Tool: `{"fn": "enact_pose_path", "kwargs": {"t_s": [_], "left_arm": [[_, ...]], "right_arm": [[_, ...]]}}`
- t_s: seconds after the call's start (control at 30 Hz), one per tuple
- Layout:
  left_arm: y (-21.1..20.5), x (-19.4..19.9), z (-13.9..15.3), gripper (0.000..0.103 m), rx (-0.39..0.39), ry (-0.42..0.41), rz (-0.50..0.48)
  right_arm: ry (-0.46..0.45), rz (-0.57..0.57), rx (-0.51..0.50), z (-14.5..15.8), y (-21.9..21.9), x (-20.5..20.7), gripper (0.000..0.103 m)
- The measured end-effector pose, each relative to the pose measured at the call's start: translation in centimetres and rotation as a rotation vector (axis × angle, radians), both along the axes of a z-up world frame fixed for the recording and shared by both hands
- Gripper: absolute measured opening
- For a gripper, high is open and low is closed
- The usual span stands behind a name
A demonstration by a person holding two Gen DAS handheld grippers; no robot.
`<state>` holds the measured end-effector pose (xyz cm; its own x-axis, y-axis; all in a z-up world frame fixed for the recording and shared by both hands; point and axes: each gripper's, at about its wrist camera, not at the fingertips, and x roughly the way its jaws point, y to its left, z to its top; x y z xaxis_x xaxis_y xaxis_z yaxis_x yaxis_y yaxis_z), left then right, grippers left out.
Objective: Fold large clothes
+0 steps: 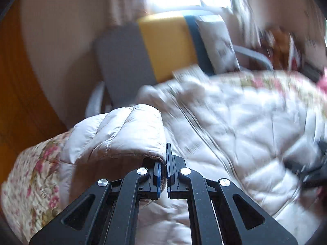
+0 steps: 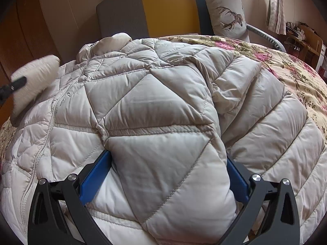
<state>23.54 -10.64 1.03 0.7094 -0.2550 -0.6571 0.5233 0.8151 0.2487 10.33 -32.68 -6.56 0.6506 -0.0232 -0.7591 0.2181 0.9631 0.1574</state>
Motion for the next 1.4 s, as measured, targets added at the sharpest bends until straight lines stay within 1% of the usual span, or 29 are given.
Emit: {"fn": "enact_pose_path", "kwargs": {"t_s": [0.1, 0.17, 0.23, 0.3, 0.33, 0.37, 0.4, 0.43, 0.47, 0.5, 0.53, 0.6, 0.7, 0.73, 0.77, 0.8, 0.87, 0.9, 0.97, 1.03, 1.07, 1.1, 1.17, 1.2, 1.23, 1.27, 1.3, 1.33, 1.4], "left_arm": [[-2.7, -1.0, -3.7, 0.002, 0.145, 0.01, -0.072], [-3.1, -1.3, -4.6, 0.002, 0.165, -0.012, -0.077], [-2.8, -1.2, -4.3, 0.005, 0.142, -0.015, -0.078], [-2.7, -1.0, -4.1, 0.019, 0.117, -0.001, -0.091], [-3.1, -1.2, -4.2, 0.024, 0.107, -0.001, -0.105], [-3.2, -1.3, -4.0, 0.032, 0.105, -0.017, -0.114], [-3.5, -1.5, -3.7, 0.041, 0.115, -0.037, -0.114], [-3.8, -1.7, -3.5, 0.046, 0.136, -0.062, -0.111], [-4.2, -1.9, -3.3, 0.056, 0.158, -0.088, -0.111], [-4.6, -2.1, -3.2, 0.067, 0.154, -0.088, -0.127], [-4.9, -2.6, -3.0, 0.07, 0.135, -0.072, -0.156], [-5.0, -3.3, -2.9, 0.071, 0.112, -0.056, -0.19], [-4.3, -5.2, -2.2, 0.072, 0.087, -0.075, -0.248], [-3.8, -5.7, -2.0, 0.077, 0.07, -0.072, -0.262], [-3.3, -6.0, -1.8, 0.088, 0.054, -0.061, -0.271], [-2.8, -6.3, -1.7, 0.094, 0.038, -0.045, -0.277], [-2.1, -6.3, -1.7, 0.099, 0.026, -0.022, -0.266], [-1.6, -6.1, -1.9, 0.099, 0.016, -0.002, -0.26], [-1.2, -5.4, -2.5, 0.099, -0.024, 0.055, -0.273], [-1.0, -5.0, -2.8, 0.099, -0.065, 0.099, -0.278], [-0.6, -5.0, -2.5, 0.099, -0.107, 0.11, -0.28], [0.3, -5.4, -1.7, 0.099, -0.195, 0.117, -0.289], [2.1, -6.2, -0.3, 0.099, -0.32, 0.125, -0.315], [3.5, -6.8, 0.6, 0.099, -0.393, 0.106, -0.324], [4.9, -7.5, 1.3, 0.099, -0.446, 0.06, -0.318], [6.1, -8.0, 1.8, 0.099, -0.48, 0.012, -0.302], [7.6, -8.2, 2.2, 0.099, -0.508, -0.047, -0.238], [8.8, -7.9, 2.4, 0.099, -0.52, -0.075, -0.155], [11.7, -6.2, 1.9, 0.099, -0.565, -0.087, 0.052]], "right_arm": [[-0.001, -0.001, 0.007, -0.1, 0.0, 0.0, 0.101], [-0.001, -0.001, 0.006, -0.1, 0.0, 0.0, 0.101], [-0.001, -0.001, 0.006, -0.1, 0.0, 0.0, 0.101], [-0.001, -0.002, 0.005, -0.1, 0.0, 0.0, 0.101], [-0.001, -0.001, 0.006, -0.1, -0.1, 0.0, 0.101], [-0.001, -0.001, 0.006, -0.1, -0.1, 0.0, 0.101], [-0.001, -0.002, 0.005, -0.1, 0.0, 0.1, 0.101], [-0.001, -0.002, 0.004, -0.1, 0.0, 0.0, 0.101], [-0.001, -0.002, 0.004, -0.1, 0.0, 0.0, 0.101], [-0.001, -0.002, 0.004, -0.1, 0.0, 0.0, 0.101], [-0.001, -0.002, 0.004, -0.1, 0.0, 0.0, 0.101], [-0.001, -0.002, 0.004, -0.1, 0.0, 0.0, 0.101], [-0.001, -0.002, 0.002, -0.2, -0.1, 0.0, 0.101], [-0.001, -0.002, 0.002, -0.2, -0.1, 0.0, 0.101], [-0.001, -0.003, 0.0, -0.2, -0.1, 0.0, 0.101], [0.001, -0.003, -0.004, -0.2, -0.1, 0.0, 0.101], [0.013, -0.004, -0.022, -0.2, 0.1, 0.1, 0.101], [0.023, -0.005, -0.038, -0.2, 0.3, 0.2, 0.101], [0.046, -0.006, -0.09, 0.3, 0.9, 0.5, 0.101], [0.028, -0.011, -0.146, 1.5, 1.4, 0.6, 0.101], [-0.002, -0.013, -0.16, 2.5, 1.6, 0.5, 0.101], [-0.036, -0.013, -0.162, 3.5, 1.8, 0.3, 0.101], [-0.092, 0.007, -0.141, 5.8, 2.6, 0.4, 0.101], [-0.109, 0.027, -0.131, 6.8, 3.1, 0.7, 0.101], [-0.122, 0.053, -0.126, 7.7, 3.9, 1.2, 0.101], [-0.136, 0.085, -0.125, 8.4, 4.9, 1.7, 0.101], [-0.148, 0.119, -0.129, 9.0, 6.1, 2.3, 0.101], [-0.155, 0.156, -0.136, 9.4, 7.5, 3.0, 0.101], [-0.165, 0.235, -0.155, 9.9, 10.7, 4.7, 0.101]]}}
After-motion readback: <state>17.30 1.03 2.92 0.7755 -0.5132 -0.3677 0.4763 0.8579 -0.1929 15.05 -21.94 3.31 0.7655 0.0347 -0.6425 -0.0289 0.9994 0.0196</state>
